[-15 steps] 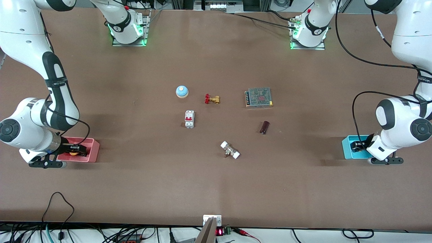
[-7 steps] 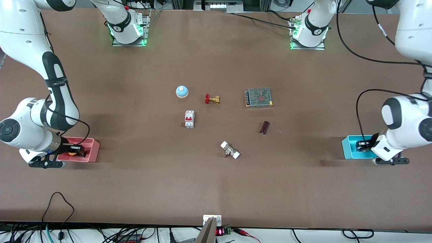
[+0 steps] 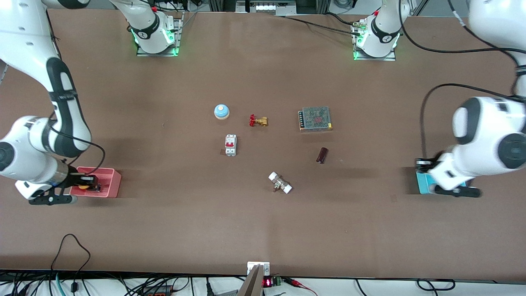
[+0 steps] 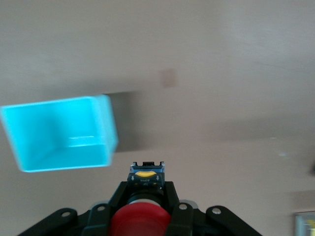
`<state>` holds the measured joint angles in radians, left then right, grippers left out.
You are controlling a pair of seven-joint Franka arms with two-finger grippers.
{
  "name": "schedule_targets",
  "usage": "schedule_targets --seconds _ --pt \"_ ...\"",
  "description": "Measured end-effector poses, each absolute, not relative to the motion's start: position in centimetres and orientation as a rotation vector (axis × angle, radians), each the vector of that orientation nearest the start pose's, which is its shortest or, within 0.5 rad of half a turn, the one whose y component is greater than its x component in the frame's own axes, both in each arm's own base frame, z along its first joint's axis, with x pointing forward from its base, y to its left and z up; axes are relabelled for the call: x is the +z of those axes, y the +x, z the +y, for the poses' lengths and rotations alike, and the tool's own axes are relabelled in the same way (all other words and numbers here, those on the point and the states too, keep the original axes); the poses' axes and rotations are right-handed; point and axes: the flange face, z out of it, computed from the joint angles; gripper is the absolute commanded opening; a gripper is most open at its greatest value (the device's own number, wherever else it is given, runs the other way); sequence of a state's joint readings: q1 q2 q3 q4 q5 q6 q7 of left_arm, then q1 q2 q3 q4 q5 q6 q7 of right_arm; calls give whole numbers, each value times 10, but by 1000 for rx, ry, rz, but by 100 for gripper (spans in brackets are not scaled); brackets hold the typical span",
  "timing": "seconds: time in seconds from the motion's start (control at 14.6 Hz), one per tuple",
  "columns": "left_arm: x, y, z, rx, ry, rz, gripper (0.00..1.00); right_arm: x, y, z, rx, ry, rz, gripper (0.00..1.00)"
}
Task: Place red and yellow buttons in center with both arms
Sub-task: 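Lift the buttons out of the trays and carry them toward the table center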
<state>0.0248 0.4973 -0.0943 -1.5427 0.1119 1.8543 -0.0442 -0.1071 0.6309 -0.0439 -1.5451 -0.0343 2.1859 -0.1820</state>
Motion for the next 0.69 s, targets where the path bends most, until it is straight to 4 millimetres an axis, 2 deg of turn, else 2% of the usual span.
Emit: schedule_targets --seconds 0.14,0.27,0.34,0.41,0.48,0.55,0.69 --pt "323 658 -64 329 -3053 56 19 338 685 -87 75 -3170 -119 32" --pt "290 647 -78 338 -3060 51 19 388 665 -62 106 -3143 -166 29" --pt "275 642 -78 333 -3064 53 19 403 653 -46 100 -3131 -195 29" --pt "262 637 -78 330 -3067 55 19 409 641 -29 98 -3122 -208 29" --pt "251 631 -77 331 -3069 56 19 406 631 -11 93 -3118 -202 29" --pt "243 627 -76 333 -3070 57 19 396 622 8 78 -3115 -191 29" --pt "233 620 -76 341 -3070 58 19 364 606 48 46 -3106 -181 29"
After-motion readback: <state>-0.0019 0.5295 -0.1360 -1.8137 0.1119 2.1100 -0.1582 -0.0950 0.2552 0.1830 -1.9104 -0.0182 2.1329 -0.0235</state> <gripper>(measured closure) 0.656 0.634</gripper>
